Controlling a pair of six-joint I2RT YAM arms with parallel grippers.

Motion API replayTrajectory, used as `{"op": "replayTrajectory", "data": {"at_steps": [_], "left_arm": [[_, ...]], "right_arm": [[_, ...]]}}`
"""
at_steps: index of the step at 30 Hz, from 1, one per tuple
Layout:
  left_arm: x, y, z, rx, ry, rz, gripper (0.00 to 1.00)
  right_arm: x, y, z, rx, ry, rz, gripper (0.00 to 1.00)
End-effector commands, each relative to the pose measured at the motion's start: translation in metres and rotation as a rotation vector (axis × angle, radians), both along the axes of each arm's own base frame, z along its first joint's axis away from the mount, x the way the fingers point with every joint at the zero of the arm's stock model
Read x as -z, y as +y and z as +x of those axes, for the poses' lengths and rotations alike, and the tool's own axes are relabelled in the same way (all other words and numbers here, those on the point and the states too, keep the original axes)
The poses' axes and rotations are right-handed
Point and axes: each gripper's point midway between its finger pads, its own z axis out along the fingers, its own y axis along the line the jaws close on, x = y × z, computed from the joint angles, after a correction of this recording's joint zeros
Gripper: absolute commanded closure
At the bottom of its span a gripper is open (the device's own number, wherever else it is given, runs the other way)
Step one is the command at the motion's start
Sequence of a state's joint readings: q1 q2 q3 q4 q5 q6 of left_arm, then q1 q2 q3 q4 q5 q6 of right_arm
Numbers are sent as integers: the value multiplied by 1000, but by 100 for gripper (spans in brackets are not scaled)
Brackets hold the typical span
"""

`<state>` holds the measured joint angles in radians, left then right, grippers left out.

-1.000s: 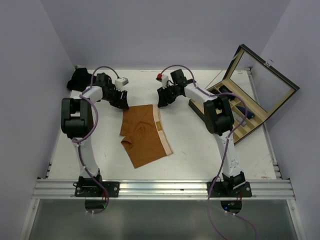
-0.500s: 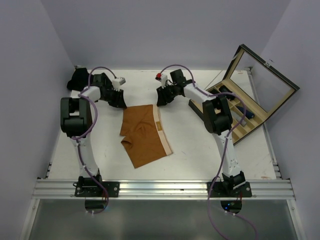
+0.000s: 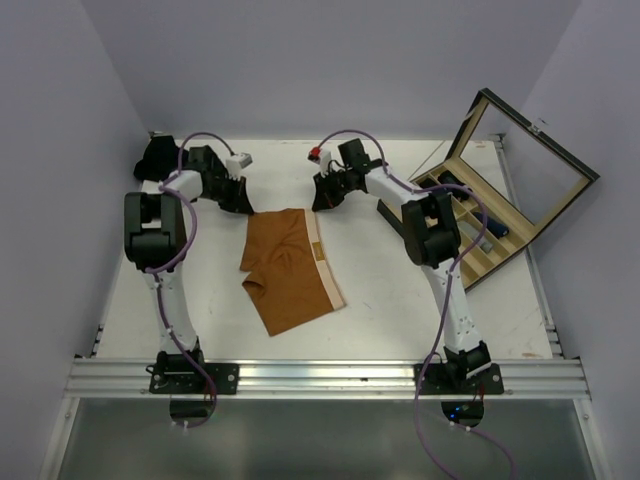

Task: Roll the underwear
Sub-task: Fold the underwear

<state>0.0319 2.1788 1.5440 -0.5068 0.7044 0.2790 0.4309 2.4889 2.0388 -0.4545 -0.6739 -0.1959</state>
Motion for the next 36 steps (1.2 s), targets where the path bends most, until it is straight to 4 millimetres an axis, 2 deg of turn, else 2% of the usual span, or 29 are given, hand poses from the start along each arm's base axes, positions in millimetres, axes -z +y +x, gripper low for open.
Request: {"op": "replayTrajectory", "data": {"at_steps": [1, 4, 7, 8, 9, 11, 13, 14, 15, 16, 17, 18, 19, 20, 23, 24, 25, 26, 29, 30, 32, 33, 34, 36], "left_arm": [[3, 5, 7, -11, 9, 17, 100], [-10, 7, 21, -13, -39, 24, 100], [-32, 13, 43, -29, -115, 24, 100], [-39, 16, 49, -33, -138, 25, 100], [-52, 17, 60, -33, -179, 29, 100], [-67, 17, 66, -8, -222, 29, 100], [-84, 13, 65, 26, -252, 10, 100], [-96, 12, 62, 54, -289, 12, 100], [-103, 10, 57, 70, -295, 8, 100], [-104, 5, 46, 95, -289, -19, 100], [-121, 2, 38, 129, -338, -23, 100], [-126, 0, 30, 147, -348, -31, 100], [-118, -5, 12, 171, -319, -58, 100], [-131, -7, 2, 208, -364, -52, 100], [-122, -14, -41, 293, -326, -65, 100], [-119, -17, -56, 311, -294, -78, 100], [-117, -19, -65, 328, -289, -81, 100], [-115, -20, -83, 345, -284, -79, 100], [-120, -24, -109, 380, -312, -62, 100], [-110, -25, -124, 387, -280, -60, 100], [-113, -27, -137, 413, -301, -42, 100], [-104, -27, -149, 417, -268, -45, 100], [-103, -35, -157, 450, -266, -48, 100], [-99, -37, -173, 468, -247, -51, 100]], "right_arm": [[-17, 4, 8, -42, -46, 35, 100], [-33, 0, 20, -24, -76, 52, 100], [-49, -4, 35, 6, -116, 66, 100], [-60, -4, 42, 13, -143, 77, 100], [-66, -6, 47, 27, -156, 84, 100], [-88, -4, 54, 30, -194, 113, 100], [-104, -3, 54, 23, -214, 133, 100], [-119, -3, 51, 16, -232, 147, 100], [-127, -1, 46, -2, -236, 167, 100], [-124, -2, 39, -8, -215, 168, 100], [-143, -3, 33, -17, -236, 184, 100], [-145, -1, 24, -42, -227, 197, 100], [-134, -3, 11, -57, -191, 185, 100], [-142, -5, 0, -77, -197, 187, 100], [-122, -8, -36, -154, -148, 141, 100], [-133, -8, -46, -175, -164, 143, 100], [-126, -11, -57, -185, -135, 137, 100], [-139, -10, -65, -203, -162, 142, 100], [-139, -14, -85, -233, -167, 132, 100], [-143, -15, -96, -247, -167, 126, 100], [-143, -18, -108, -273, -166, 115, 100], [-142, -17, -116, -288, -165, 107, 100], [-140, -20, -124, -300, -165, 94, 100], [-129, -24, -140, -340, -158, 58, 100]]}}
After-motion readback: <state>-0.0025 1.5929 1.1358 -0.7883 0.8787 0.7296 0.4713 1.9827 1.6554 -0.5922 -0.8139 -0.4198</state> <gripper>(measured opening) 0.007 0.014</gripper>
